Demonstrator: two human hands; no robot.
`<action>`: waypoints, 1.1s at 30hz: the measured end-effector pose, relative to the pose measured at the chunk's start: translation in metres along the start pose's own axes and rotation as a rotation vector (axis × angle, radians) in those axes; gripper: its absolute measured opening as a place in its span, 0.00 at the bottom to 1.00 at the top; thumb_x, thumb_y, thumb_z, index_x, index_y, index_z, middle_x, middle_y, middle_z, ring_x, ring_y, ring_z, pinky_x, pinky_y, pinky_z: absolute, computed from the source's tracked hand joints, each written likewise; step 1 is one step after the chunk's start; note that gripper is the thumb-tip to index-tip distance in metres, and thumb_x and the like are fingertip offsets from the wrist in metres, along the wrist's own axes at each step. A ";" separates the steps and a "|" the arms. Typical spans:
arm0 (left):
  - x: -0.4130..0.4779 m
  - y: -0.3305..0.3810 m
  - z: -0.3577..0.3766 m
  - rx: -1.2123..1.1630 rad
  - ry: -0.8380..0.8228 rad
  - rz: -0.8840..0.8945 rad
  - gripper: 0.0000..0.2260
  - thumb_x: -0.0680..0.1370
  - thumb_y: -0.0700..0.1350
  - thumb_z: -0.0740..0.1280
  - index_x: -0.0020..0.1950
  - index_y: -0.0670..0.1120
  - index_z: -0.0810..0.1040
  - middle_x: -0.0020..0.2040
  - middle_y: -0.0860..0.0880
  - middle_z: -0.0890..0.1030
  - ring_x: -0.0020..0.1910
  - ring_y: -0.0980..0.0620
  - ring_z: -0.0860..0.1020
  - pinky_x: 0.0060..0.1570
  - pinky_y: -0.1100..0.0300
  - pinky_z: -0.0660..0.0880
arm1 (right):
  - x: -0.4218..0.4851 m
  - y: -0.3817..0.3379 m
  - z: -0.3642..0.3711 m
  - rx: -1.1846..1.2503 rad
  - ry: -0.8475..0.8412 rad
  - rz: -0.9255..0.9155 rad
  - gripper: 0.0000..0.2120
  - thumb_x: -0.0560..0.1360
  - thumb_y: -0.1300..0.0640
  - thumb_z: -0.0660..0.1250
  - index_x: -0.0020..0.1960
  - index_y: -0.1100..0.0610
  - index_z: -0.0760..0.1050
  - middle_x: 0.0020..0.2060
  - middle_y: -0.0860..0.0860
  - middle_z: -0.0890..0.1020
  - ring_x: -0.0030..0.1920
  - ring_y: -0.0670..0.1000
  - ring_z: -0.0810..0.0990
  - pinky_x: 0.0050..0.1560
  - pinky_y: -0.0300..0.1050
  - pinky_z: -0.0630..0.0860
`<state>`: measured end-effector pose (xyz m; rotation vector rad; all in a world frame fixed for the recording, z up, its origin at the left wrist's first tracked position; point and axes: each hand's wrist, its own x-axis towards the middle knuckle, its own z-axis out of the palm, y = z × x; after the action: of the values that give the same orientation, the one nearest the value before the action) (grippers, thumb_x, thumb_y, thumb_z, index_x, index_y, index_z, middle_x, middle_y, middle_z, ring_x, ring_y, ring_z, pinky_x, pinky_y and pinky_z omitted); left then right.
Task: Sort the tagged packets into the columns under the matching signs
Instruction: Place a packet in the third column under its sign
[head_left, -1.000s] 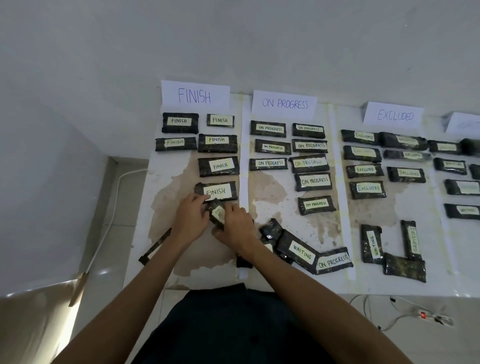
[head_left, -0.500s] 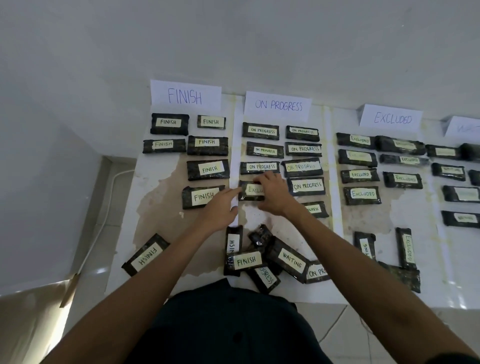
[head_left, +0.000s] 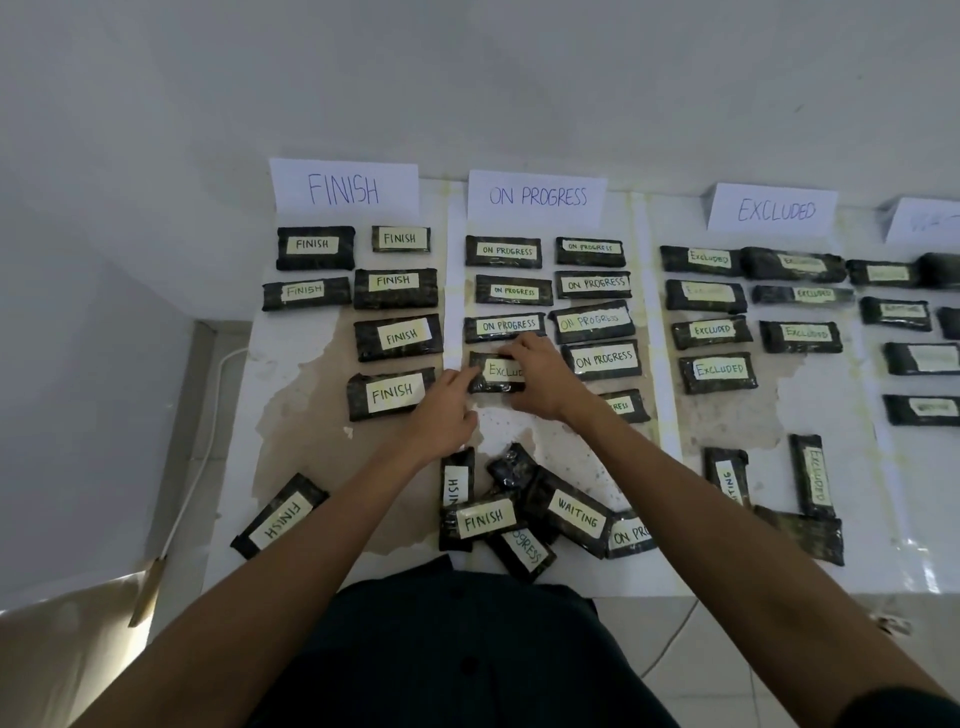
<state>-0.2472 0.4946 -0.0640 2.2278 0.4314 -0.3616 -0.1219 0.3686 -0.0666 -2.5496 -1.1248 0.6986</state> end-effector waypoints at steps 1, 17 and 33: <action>0.000 0.001 -0.001 -0.019 0.005 -0.008 0.27 0.77 0.38 0.61 0.75 0.46 0.57 0.68 0.43 0.66 0.64 0.44 0.70 0.62 0.54 0.68 | -0.001 0.000 -0.001 0.003 0.018 -0.011 0.32 0.65 0.58 0.75 0.67 0.59 0.69 0.59 0.58 0.72 0.60 0.58 0.69 0.61 0.52 0.69; 0.004 0.066 0.013 -0.009 0.008 0.174 0.29 0.78 0.43 0.63 0.76 0.48 0.53 0.69 0.45 0.67 0.66 0.47 0.69 0.63 0.50 0.70 | -0.072 0.067 -0.048 -0.132 0.132 -0.014 0.31 0.63 0.60 0.74 0.65 0.58 0.72 0.61 0.55 0.75 0.60 0.59 0.70 0.62 0.53 0.68; 0.045 0.189 0.137 0.079 0.009 0.232 0.25 0.77 0.41 0.62 0.74 0.47 0.61 0.64 0.45 0.70 0.60 0.45 0.71 0.55 0.54 0.70 | -0.160 0.233 -0.102 -0.137 0.093 0.102 0.27 0.67 0.64 0.70 0.65 0.55 0.72 0.64 0.53 0.74 0.60 0.59 0.68 0.56 0.52 0.66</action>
<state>-0.1427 0.2825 -0.0400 2.3273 0.1624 -0.2493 -0.0172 0.0895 -0.0275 -2.7396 -1.0530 0.5372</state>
